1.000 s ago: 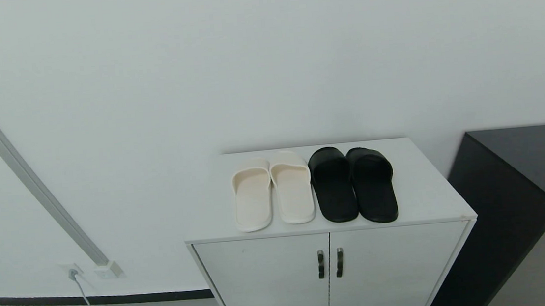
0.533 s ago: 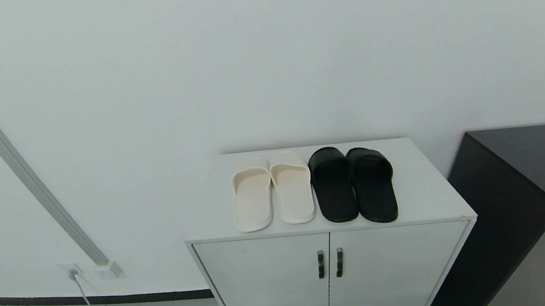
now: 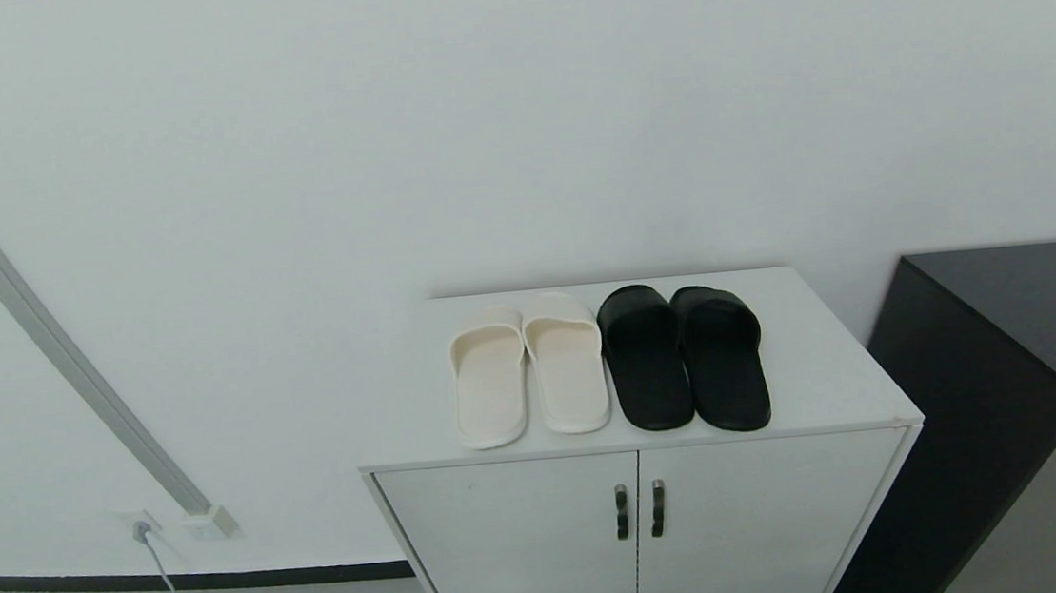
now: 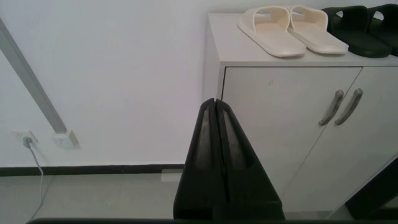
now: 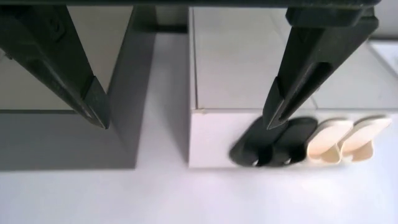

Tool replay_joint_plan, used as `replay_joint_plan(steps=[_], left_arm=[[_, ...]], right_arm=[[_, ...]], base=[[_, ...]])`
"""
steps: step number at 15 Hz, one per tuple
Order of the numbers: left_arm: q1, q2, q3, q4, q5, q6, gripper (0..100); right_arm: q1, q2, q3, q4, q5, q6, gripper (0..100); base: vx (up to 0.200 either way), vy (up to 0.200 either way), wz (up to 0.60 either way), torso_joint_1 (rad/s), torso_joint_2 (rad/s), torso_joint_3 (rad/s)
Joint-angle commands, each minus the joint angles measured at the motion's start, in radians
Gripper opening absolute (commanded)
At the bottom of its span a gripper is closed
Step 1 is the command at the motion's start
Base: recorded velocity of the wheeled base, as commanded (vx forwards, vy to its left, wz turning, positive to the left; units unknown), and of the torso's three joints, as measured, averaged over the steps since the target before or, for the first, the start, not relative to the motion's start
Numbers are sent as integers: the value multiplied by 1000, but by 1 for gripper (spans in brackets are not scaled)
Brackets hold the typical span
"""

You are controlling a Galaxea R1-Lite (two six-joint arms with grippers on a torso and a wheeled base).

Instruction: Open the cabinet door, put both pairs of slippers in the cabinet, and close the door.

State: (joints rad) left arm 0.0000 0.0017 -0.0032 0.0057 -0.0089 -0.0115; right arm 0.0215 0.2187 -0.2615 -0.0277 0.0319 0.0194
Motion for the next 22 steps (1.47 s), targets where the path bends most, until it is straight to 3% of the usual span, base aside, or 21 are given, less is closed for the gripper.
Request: replay_joint_plan(steps=[1,4,6,10,14,18,22], left_arm=[[0,0,0,0,0,-1,0],[0,0,0,0,1,-1,0],[0,0,0,0,0,-1,0],[0,0,0,0,0,-1,0],[0,0,0,0,1,-1,0],[-2,0,0,0,0,-1,0],[0,0,0,0,1,-1,0]], right_arm=[[29,476,-78,-107,72,30,100],[161,720,-87,-328,42,59,100],[252,883,-156,-385,-21,142,100],[551,1042,-286,-406,-264,202,100],[724,1194,-429,-406,-426,248,100],[790,1380,-545,-431,-537,263,100],[788,1567,-605,-598,-630,257,100]], base=[[0,0,0,0,0,0],[0,0,0,0,0,0],[0,0,0,0,0,0],[0,0,0,0,0,0],[0,0,0,0,0,0],[0,0,0,0,0,0],[0,0,0,0,0,0]])
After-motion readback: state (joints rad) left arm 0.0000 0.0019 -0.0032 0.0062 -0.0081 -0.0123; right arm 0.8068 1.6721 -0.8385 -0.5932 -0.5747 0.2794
